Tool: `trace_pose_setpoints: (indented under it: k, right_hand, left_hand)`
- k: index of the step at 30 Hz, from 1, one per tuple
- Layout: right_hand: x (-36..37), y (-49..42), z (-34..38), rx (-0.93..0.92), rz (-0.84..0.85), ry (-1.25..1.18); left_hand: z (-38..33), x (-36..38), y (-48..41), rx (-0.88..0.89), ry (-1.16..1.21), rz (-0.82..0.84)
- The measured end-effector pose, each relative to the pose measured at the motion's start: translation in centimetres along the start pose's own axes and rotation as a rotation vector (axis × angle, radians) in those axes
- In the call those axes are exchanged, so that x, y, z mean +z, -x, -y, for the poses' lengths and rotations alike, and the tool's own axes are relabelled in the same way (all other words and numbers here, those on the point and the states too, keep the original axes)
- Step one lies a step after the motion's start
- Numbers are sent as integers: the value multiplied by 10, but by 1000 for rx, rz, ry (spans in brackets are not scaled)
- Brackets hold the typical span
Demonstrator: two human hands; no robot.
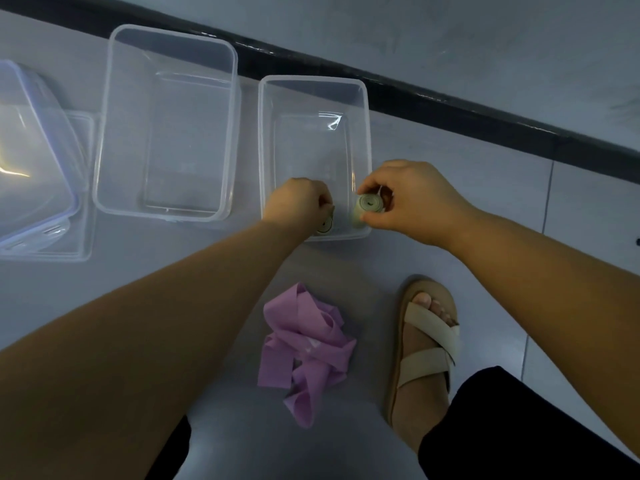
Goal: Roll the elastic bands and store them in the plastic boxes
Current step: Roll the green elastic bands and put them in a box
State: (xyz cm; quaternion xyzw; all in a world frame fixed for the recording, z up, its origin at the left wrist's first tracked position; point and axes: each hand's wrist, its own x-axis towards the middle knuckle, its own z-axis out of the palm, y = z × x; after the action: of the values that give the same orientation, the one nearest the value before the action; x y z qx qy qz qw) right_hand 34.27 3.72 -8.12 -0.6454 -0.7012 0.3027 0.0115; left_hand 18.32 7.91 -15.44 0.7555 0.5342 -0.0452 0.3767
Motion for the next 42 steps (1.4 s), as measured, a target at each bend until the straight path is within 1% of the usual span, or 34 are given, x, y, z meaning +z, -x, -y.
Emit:
trace_pose_setpoints:
  k: [4,10,12,15,17,26,30,34,38,42]
  right_hand:
    - [-1,-12,4,-55,29,75]
    - [22,-24,5,-77,219,245]
    - [30,-28,3,-103,244,338]
    - [38,-35,3,-145,242,545]
    - [42,-39,3,-174,240,619]
    - [51,-40,-1,-185,231,574]
    - [48,-45,-3,-165,326,578]
    - [46,-47,-2,-168,360,548]
    - [45,-43,0,-102,326,497]
    - [44,-39,6,-69,234,518]
  left_hand:
    - [3,1,0,-9,14,-8]
    - [2,2,1,-16,25,-16]
    - [3,2,1,-17,25,-11]
    - [3,2,1,-21,22,-6]
    - [2,2,1,-20,16,-4]
    - [2,3,1,-26,-1,-5]
    - [1,3,2,-19,1,-8]
    - [2,3,1,-21,4,-2]
    - [2,2,2,-13,-9,10]
    - [3,3,3,-3,-10,5]
